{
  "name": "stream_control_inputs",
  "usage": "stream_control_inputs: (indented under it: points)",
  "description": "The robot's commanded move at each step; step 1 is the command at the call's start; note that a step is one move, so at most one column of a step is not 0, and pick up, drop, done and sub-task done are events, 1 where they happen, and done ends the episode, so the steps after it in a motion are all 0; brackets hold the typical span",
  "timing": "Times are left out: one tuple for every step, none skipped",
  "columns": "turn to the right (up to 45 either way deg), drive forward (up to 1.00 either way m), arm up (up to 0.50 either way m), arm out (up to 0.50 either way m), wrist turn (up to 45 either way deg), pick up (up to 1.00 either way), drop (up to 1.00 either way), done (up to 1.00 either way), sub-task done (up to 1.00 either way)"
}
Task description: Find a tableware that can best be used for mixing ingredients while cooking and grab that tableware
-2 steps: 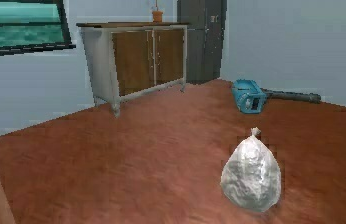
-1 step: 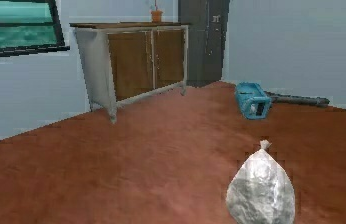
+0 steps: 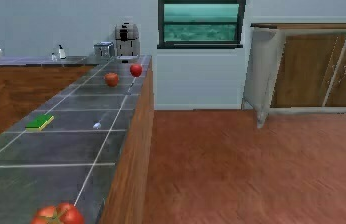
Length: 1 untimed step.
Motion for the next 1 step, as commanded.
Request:
stream_control_inputs:
  points:
    - [0.0,0.7,0.0,0.0,0.0,0.0,0.0,0.0,0.0]
